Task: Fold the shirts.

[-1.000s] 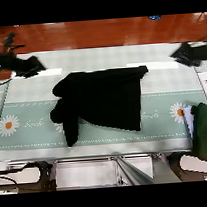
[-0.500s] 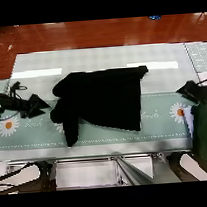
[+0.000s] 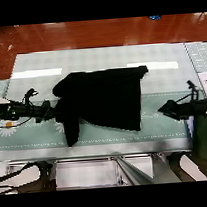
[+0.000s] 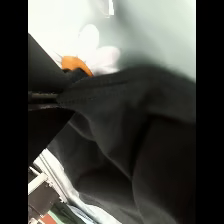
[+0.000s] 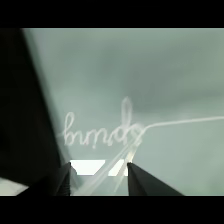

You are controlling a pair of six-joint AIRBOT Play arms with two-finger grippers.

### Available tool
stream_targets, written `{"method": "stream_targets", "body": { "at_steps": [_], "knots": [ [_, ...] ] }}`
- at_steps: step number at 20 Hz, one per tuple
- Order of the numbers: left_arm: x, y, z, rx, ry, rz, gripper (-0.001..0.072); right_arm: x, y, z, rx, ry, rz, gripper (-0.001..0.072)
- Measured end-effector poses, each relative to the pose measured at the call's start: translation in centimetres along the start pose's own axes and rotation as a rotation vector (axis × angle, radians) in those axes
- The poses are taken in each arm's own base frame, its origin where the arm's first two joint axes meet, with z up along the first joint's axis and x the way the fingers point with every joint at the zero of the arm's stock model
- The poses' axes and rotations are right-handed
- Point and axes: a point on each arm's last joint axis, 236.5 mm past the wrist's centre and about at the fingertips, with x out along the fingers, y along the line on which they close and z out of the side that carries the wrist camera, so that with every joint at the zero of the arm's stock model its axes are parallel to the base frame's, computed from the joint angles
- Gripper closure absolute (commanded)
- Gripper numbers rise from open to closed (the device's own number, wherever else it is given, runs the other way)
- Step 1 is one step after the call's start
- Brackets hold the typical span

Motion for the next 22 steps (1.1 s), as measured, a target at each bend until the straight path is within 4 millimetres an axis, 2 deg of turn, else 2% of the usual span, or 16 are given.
{"method": "stream_targets", "body": {
  "at_steps": [4, 10, 11, 12, 13, 15, 17, 19, 21, 22],
  "knots": [
    [0.2, -0.6, 0.1, 0.025, -0.004, -0.015, 0.0684, 2.6, 2.3, -3.0, -0.057, 0.121, 0.002, 0.0303],
    [0.2, -0.7, 0.2, 0.035, -0.008, -0.021, 0.0684, 7.5, 5.4, -6.4, -0.089, 0.253, 0.011, 0.0317],
    [0.2, -0.8, 0.2, 0.035, -0.009, -0.022, 0.0684, 8.3, 6.3, -6.9, -0.083, 0.264, 0.027, 0.0370],
    [0.2, -0.8, 0.2, 0.035, -0.010, -0.023, 0.0684, 8.9, 7.0, -6.8, -0.091, 0.259, 0.032, 0.0498],
    [0.2, -0.8, 0.2, 0.036, -0.010, -0.023, 0.0684, 9.6, 7.7, -6.4, -0.105, 0.241, 0.037, 0.0680],
    [0.0, -1.2, 0.6, 0.041, -0.020, -0.033, 0.0684, 10.0, 10.0, -5.0, -0.160, 0.194, 0.069, 0.0689],
    [-1.1, -2.8, 1.8, 0.061, -0.059, -0.070, 0.0684, 9.1, 13.4, -2.9, -0.229, 0.147, 0.127, 0.0689],
    [-3.8, -6.0, 3.7, 0.113, -0.134, -0.134, 0.0685, 6.5, 17.5, 0.2, -0.318, 0.082, 0.185, 0.0689],
    [-8.2, -10.5, 5.9, 0.211, -0.251, -0.199, 0.0684, 2.0, 22.0, 3.9, -0.426, -0.021, 0.238, 0.0689],
    [-11.1, -13.1, 6.6, 0.276, -0.317, -0.222, 0.0685, -1.0, 24.2, 5.8, -0.476, -0.094, 0.258, 0.0689]
  ]
}}
